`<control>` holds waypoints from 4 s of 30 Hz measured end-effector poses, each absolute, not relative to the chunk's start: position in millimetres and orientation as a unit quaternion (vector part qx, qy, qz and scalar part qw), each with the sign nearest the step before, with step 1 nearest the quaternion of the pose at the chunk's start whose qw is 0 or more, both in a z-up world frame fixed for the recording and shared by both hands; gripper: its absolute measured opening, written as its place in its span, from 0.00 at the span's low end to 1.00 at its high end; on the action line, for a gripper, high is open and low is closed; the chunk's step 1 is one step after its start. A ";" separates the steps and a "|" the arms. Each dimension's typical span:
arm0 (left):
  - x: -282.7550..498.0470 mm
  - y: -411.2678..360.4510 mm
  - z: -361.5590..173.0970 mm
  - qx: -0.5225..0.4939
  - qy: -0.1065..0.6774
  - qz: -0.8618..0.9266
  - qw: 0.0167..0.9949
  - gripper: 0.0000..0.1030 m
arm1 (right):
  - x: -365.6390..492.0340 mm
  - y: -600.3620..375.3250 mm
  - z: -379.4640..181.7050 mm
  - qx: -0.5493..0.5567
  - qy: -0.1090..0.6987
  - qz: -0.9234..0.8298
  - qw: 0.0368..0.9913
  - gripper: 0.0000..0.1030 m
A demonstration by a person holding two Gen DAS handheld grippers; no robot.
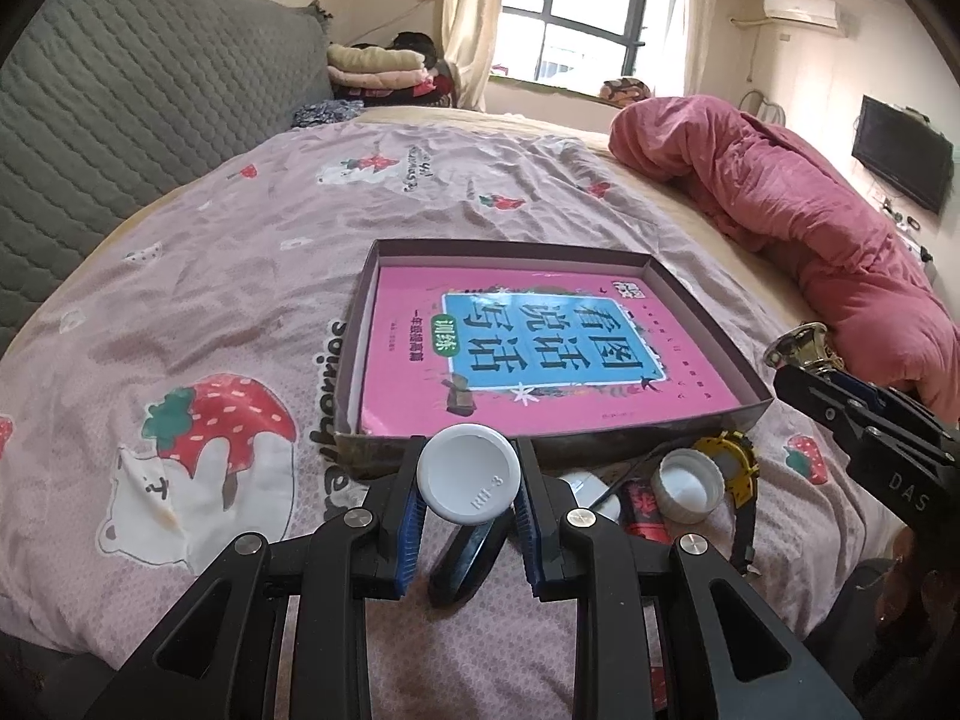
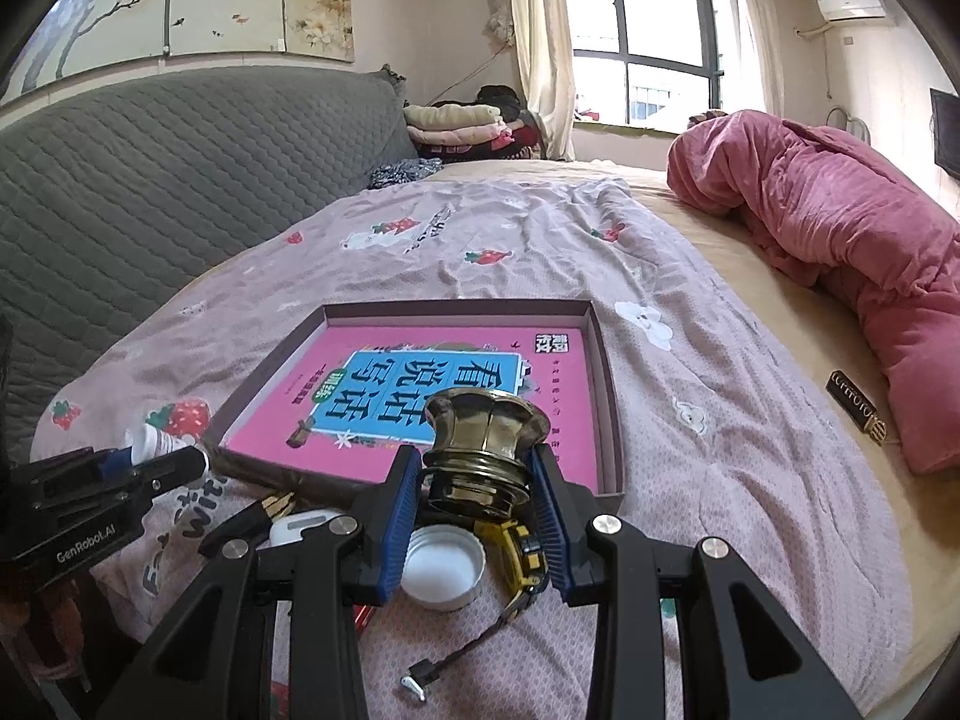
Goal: Organize rigid objects
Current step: 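Lift the white bottle with the left gripper while the right lifts the brass fitting, then lower the white bottle into the box with the left gripper while the right lowers the brass fitting, then open both grippers and withdraw them from the box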
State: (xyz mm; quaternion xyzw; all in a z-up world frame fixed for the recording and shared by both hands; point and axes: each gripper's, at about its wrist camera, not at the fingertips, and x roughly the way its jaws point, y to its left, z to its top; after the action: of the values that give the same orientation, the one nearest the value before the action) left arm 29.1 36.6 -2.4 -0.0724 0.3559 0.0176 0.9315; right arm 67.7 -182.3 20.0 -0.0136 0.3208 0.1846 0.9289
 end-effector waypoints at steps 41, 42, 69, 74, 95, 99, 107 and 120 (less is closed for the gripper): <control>121.2 57.2 -34.2 -0.109 0.398 0.035 0.910 0.26 | 117.8 -179.6 -12.2 -0.045 0.367 0.160 0.915 0.36; 122.7 57.9 -36.1 -0.109 0.399 0.034 0.910 0.26 | 117.9 -179.8 -13.3 -0.046 0.368 0.159 0.915 0.36; 131.1 65.6 -52.2 -0.118 0.413 0.033 0.902 0.27 | 125.3 -189.0 -24.3 -0.053 0.382 0.146 0.911 0.36; 129.4 65.3 -51.1 -0.114 0.413 0.034 0.903 0.35 | 128.7 -184.6 -23.7 -0.068 0.397 0.140 0.904 0.36; 112.6 67.6 -38.9 -0.115 0.403 0.032 0.907 0.51 | 128.6 -192.3 -22.3 -0.066 0.422 0.127 0.895 0.36; 109.9 70.6 -36.5 -0.120 0.397 0.035 0.909 0.52 | 127.0 -193.4 -21.0 -0.065 0.419 0.127 0.897 0.36; 106.4 71.2 -34.9 -0.121 0.398 0.035 0.909 0.52 | 124.2 -194.7 -19.9 -0.067 0.414 0.121 0.900 0.37; 102.3 69.2 -30.2 -0.118 0.390 0.033 0.913 0.54 | 119.6 -205.9 -21.4 -0.048 0.410 0.115 0.904 0.43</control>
State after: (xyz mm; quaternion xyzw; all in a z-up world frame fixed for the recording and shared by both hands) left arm 102.3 69.2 -30.2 -0.1177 0.3899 0.0328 0.9127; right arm 119.6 -205.9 -21.4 -0.0483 0.4098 0.1151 0.9036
